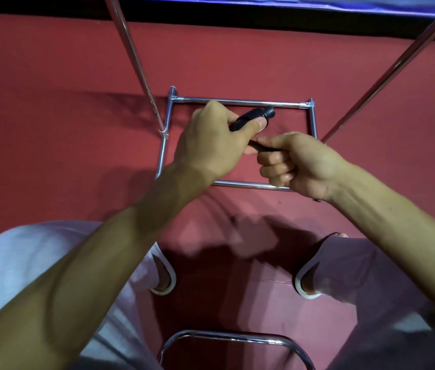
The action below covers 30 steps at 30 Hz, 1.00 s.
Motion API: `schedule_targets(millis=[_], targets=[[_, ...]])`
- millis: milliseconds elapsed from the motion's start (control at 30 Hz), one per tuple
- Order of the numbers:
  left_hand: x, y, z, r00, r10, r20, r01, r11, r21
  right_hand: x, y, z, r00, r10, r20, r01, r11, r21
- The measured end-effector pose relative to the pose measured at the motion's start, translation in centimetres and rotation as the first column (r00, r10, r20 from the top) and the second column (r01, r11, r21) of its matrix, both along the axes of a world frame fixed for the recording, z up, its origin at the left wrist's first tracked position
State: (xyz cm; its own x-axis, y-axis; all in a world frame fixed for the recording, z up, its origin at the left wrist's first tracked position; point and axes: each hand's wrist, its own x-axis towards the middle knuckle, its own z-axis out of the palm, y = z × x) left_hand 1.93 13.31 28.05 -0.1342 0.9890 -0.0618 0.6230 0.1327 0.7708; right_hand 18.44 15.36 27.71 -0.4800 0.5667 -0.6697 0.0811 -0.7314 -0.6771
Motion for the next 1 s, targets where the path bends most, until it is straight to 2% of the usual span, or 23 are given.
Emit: schedule_targets(millis=[100, 133, 167, 200, 267, 300, 367, 400, 433, 467, 500, 533, 567, 600, 633, 667, 733, 800, 867, 1000], targets=[[0.0, -0.1, -0.6, 0.999, 0.022, -0.046, -0.022, 1.0, -0.01, 0.0, -0.2, -0.1, 0.978, 0.053, 0.199, -0.106, 0.959, 0.262], [0.0, -0.1, -0.9, 0.998, 0.025, -0.065, -0.026, 1.0, -0.015, 0.0, -0.3, -0.2, 0.95, 0.05, 0.309, -0.177, 0.9, 0.399], [0.0, -0.1, -1.3, 0.996, 0.028, -0.079, -0.03, 0.999, -0.02, 0.0, -0.5, -0.4, 0.9, 0.03, 0.434, -0.283, 0.798, 0.533], [0.1, 0.0, -1.6, 0.995, 0.03, -0.094, -0.033, 0.999, -0.027, 0.0, -0.7, -0.9, 0.831, -0.004, 0.556, -0.418, 0.655, 0.629], [0.1, 0.0, -2.1, 0.994, 0.037, -0.101, -0.041, 0.998, -0.041, 0.1, -1.1, -2.0, 0.654, -0.106, 0.749, -0.669, 0.38, 0.639], [0.1, 0.1, -2.3, 0.994, 0.051, -0.097, -0.055, 0.998, -0.04, 0.2, -1.3, -2.2, 0.576, -0.159, 0.801, -0.743, 0.307, 0.595], [0.1, 0.4, -2.6, 0.994, 0.075, -0.074, -0.079, 0.995, -0.056, 0.2, -1.4, -1.9, 0.445, -0.239, 0.863, -0.833, 0.243, 0.497], [0.1, 0.5, -2.8, 0.995, 0.081, -0.058, -0.085, 0.994, -0.071, 0.3, -1.4, -1.7, 0.423, -0.239, 0.874, -0.846, 0.242, 0.475], [0.3, 0.6, -3.0, 0.996, 0.08, -0.041, -0.083, 0.992, -0.091, 0.4, -1.2, -1.4, 0.461, -0.178, 0.87, -0.82, 0.291, 0.494], [0.5, 0.7, -3.0, 0.997, 0.071, -0.014, -0.073, 0.99, -0.121, 0.4, -1.0, -0.9, 0.569, -0.062, 0.82, -0.725, 0.432, 0.536], [0.7, 0.7, -3.2, 0.998, 0.058, 0.035, -0.052, 0.986, -0.157, 0.4, -0.5, -0.4, 0.725, 0.058, 0.686, -0.548, 0.653, 0.523], [0.9, 0.6, -3.2, 0.993, 0.046, 0.106, -0.025, 0.981, -0.19, 0.5, 0.0, 0.1, 0.864, 0.102, 0.492, -0.318, 0.87, 0.377], [1.1, 0.5, -3.1, 0.982, 0.044, 0.185, -0.001, 0.975, -0.222, 0.7, 0.3, 0.6, 0.953, 0.055, 0.297, -0.103, 0.984, 0.147], [1.2, 0.4, -2.9, 0.963, 0.053, 0.266, 0.016, 0.968, -0.251, 1.0, 0.4, 1.0, 0.987, -0.049, 0.151, 0.058, 0.997, -0.058], [1.4, 0.3, -2.6, 0.935, 0.076, 0.345, 0.024, 0.961, -0.275, 1.3, 0.5, 1.3, 0.987, -0.147, 0.061, 0.156, 0.97, -0.188], [1.5, 0.2, -2.2, 0.899, 0.104, 0.425, 0.027, 0.956, -0.291, 1.4, 0.4, 1.4, 0.978, -0.208, -0.002, 0.201, 0.947, -0.25], [1.8, 0.0, -1.6, 0.81, 0.144, 0.568, 0.04, 0.953, -0.3, 1.3, 0.0, 1.6, 0.973, -0.219, -0.072, 0.196, 0.95, -0.243], [2.1, -0.2, -1.3, 0.731, 0.18, 0.658, 0.045, 0.95, -0.31, 0.8, -0.4, 1.7, 0.984, -0.164, -0.064, 0.151, 0.974, -0.171], [2.3, -0.5, -1.2, 0.668, 0.224, 0.71, 0.051, 0.938, -0.344, 0.8, -0.4, 1.7, 0.99, -0.126, -0.063, 0.117, 0.983, -0.143], [2.3, -0.4, -0.3, 0.566, 0.291, 0.771, 0.052, 0.921, -0.386, 1.2, -0.2, 2.2, 0.965, -0.106, -0.239, 0.065, 0.983, -0.174]])
